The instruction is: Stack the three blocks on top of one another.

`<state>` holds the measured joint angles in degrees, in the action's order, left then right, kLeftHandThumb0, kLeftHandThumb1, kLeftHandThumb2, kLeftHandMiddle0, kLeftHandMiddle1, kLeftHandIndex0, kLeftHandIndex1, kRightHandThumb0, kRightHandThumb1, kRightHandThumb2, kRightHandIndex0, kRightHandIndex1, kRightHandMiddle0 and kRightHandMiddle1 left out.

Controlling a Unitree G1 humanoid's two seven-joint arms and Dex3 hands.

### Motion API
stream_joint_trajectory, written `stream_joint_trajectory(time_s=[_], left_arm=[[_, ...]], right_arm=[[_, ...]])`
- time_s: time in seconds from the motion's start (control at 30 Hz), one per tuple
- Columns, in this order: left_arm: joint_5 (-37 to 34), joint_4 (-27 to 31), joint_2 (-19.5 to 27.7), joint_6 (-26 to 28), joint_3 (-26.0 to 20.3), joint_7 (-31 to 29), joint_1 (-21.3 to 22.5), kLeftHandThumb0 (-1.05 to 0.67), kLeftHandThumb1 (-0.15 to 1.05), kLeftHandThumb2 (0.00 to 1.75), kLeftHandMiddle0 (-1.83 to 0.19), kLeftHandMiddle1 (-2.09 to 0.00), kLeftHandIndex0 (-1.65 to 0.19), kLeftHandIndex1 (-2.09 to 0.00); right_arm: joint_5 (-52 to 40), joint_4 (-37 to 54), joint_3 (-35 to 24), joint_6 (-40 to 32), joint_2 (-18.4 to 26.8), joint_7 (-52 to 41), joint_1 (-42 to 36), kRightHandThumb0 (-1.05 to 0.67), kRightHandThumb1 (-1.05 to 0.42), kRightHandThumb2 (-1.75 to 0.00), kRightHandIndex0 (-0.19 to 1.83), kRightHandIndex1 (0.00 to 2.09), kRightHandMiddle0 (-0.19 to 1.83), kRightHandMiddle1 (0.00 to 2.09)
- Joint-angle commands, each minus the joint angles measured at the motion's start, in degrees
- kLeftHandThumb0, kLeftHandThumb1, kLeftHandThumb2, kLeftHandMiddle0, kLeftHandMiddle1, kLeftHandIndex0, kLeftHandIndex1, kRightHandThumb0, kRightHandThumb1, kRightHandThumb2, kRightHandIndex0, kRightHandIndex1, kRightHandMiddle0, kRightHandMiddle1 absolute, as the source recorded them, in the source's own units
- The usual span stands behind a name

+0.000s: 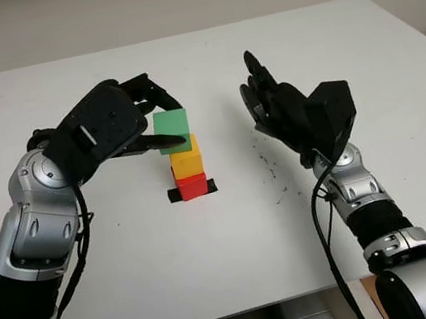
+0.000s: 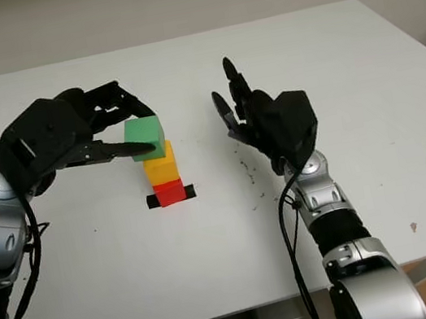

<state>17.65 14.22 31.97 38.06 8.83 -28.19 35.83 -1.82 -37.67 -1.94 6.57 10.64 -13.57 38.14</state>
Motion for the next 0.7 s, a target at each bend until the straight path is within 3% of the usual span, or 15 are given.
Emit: stream_joint_trajectory(time_s=[0.0,0.67], left_arm=[[-0.10,-0.02,0.17,-0.60,0.23,-0.28,1.14,-0.35,1.05,0.07,-0.37,-0.07,-0.41,-1.52],[-1.42,0.38,-0.48,2.49,0.11,-1.07,2.17,-0.37,1.05,0.07,-0.40,-0.07,-0.49,-1.55]], right_arm=[[0.05,1.02,0.10,-0.12,-0.49,0.13,-0.49,-0.81,-1.05,-0.63,-0.19,0.00,-0.19,0.00],[-0.75,1.22,-0.33,-0.19,-1.41,0.28,-1.09,-0.78,-1.05,-0.61,-0.19,0.00,-0.19,0.00]])
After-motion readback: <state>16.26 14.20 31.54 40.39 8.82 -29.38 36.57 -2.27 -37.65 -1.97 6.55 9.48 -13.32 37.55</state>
